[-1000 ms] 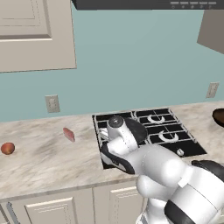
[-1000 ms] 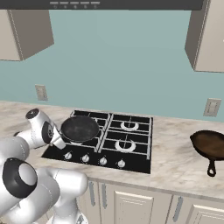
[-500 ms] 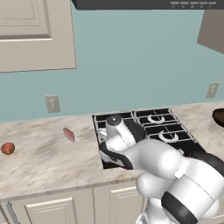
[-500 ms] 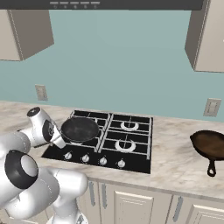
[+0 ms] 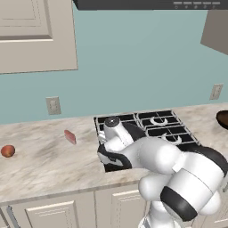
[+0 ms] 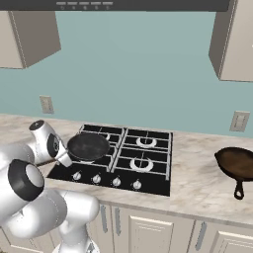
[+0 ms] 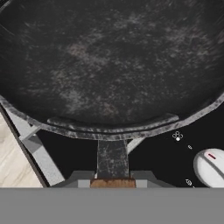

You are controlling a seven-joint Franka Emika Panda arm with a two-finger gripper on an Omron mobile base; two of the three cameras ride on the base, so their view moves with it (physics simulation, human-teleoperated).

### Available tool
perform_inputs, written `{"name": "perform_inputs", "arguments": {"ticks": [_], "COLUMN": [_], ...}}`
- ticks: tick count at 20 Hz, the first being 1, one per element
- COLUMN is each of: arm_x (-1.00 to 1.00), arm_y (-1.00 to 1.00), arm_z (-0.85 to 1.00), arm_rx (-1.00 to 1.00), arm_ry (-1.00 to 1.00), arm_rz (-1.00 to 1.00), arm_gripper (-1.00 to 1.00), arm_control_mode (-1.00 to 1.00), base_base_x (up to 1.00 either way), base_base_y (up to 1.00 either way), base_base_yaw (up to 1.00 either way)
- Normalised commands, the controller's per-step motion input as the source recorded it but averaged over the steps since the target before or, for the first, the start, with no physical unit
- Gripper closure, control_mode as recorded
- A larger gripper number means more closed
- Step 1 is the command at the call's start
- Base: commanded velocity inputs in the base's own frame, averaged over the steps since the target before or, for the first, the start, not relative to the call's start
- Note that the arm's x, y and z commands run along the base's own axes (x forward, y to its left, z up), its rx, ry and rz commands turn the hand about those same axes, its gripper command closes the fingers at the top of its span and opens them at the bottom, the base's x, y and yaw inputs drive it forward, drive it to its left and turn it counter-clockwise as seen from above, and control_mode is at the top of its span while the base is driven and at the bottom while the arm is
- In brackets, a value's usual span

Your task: Place both pans onto different burners. Then place the onion and the steak on different pans.

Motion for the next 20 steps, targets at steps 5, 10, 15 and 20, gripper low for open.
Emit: {"name": "perform_inputs", "arguments": {"ticks": [5, 10, 15, 20], "arm_x": [0.12, 0.17, 0.13, 0.05], "arm_y": [0.1, 0.01, 0.0, 0.01], "arm_z": [-0.09, -0.13, -0.09, -0.02], "arm_rx": [-0.01, -0.02, -0.01, 0.0], "arm_ry": [0.02, 0.01, 0.02, 0.02], "arm_rz": [0.0, 0.0, 0.0, 0.0], "arm_gripper": [1.0, 1.0, 1.0, 1.0], "arm_control_mode": [-1.0, -1.0, -1.0, -1.0], "base_base_x": [0.0, 0.0, 0.0, 0.0], "base_base_y": [0.0, 0.0, 0.0, 0.0], "base_base_yaw": [0.0, 0.0, 0.0, 0.0]}}
